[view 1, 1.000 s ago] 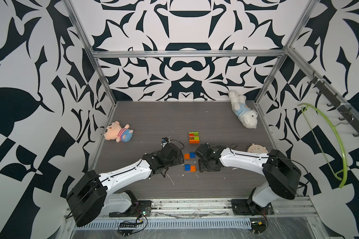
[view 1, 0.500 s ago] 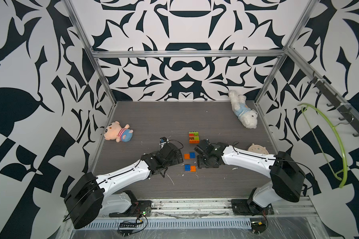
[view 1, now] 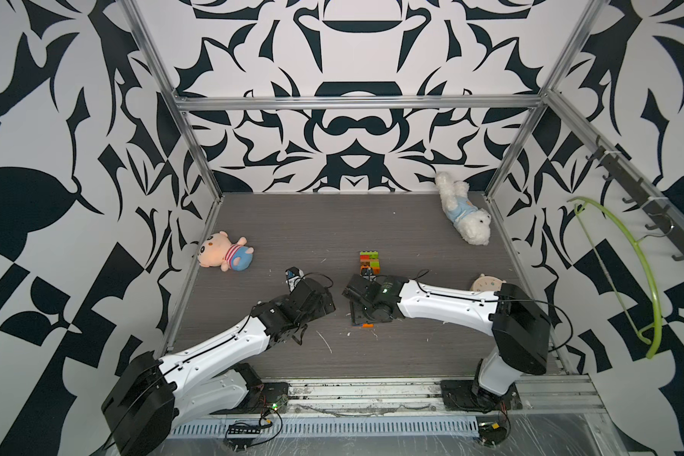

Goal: Assemble the number 5 with lego
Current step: Assemble the lego brick with the lego brick.

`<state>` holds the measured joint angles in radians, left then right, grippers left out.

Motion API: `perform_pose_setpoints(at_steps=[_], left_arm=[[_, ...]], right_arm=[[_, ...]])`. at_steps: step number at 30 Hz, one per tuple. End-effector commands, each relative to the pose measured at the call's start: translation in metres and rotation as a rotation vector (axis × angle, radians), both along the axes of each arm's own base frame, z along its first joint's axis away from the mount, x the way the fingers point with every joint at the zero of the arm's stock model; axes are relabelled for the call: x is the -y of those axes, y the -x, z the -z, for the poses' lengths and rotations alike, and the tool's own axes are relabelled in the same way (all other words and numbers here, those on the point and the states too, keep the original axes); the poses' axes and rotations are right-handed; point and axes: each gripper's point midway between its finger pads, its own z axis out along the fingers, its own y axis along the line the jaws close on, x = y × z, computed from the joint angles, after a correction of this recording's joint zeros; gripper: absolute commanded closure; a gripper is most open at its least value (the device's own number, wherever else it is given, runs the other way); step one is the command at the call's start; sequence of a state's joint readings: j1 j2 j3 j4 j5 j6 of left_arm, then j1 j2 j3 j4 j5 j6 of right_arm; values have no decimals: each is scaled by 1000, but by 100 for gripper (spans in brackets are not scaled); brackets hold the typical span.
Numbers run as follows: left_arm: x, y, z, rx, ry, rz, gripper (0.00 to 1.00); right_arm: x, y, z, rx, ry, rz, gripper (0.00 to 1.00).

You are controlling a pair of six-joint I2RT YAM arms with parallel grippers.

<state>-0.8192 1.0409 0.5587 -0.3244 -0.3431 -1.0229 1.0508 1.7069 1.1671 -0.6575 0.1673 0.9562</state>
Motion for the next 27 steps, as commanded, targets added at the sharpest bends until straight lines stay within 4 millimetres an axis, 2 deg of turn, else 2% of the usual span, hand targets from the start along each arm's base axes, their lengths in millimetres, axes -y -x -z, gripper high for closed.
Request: perform_pose_setpoints(at_steps=[1, 12, 24, 27], left_arm=[[-13, 4, 3, 1, -12, -32, 1], [-7, 8, 5, 7, 41, 1, 1], [-2, 6, 10, -17, 40, 4, 1], [0, 6, 12, -23, 41, 5, 1]], right_arm=[[-2, -5, -8, 34, 13, 48, 35], [-4, -1, -1, 20, 57, 56, 35], [-19, -1, -2, 1, 9, 53, 35], [-15, 1, 2, -14, 36, 64, 35]])
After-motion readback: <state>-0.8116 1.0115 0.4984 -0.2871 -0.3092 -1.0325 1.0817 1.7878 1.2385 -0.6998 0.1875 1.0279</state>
